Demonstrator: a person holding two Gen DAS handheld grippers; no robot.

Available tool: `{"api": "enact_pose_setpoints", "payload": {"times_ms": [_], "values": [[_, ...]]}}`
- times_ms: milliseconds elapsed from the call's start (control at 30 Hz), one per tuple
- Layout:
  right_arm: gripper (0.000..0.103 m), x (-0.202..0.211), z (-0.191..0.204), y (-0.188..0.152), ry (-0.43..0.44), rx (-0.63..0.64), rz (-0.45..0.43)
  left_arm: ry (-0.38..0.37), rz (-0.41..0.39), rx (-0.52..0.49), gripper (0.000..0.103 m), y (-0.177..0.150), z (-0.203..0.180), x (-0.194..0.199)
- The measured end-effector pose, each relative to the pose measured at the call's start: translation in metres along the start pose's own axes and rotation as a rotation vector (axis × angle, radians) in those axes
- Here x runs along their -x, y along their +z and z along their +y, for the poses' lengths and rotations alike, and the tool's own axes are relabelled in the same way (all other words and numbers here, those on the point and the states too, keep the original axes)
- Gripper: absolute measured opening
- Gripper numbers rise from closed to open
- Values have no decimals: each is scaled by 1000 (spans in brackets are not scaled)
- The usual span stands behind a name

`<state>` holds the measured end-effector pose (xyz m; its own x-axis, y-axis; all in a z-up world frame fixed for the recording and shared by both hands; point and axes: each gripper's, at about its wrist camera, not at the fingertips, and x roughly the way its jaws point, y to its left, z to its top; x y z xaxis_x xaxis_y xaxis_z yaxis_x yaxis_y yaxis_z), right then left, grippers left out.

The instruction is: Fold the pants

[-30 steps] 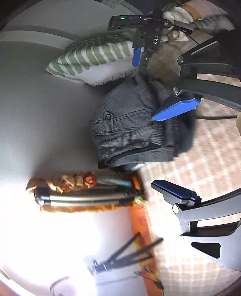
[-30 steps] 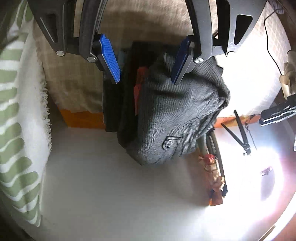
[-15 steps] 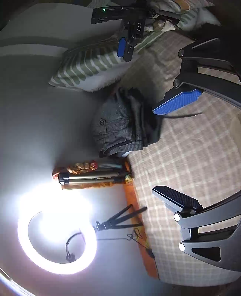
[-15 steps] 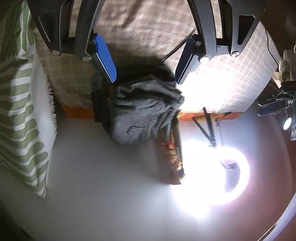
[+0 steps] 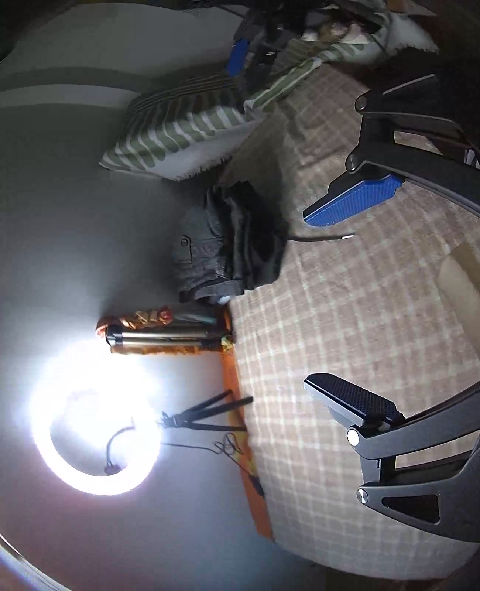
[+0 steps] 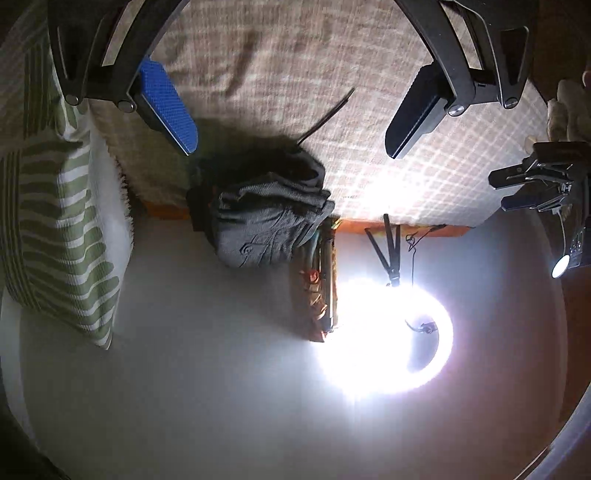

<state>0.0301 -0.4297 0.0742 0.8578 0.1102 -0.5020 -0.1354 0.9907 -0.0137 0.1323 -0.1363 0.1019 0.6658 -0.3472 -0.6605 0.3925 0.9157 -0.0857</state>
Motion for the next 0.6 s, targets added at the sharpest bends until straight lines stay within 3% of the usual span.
{"api": "enact_pose_setpoints", "payload": {"times_ms": [267, 600], "values": [[103, 9, 19, -29, -14, -17, -10, 28, -27, 63, 83, -18, -3, 9], [103, 3, 22, -35, 2, -60, 0, 29, -19, 66, 83, -24, -3, 11]]}}
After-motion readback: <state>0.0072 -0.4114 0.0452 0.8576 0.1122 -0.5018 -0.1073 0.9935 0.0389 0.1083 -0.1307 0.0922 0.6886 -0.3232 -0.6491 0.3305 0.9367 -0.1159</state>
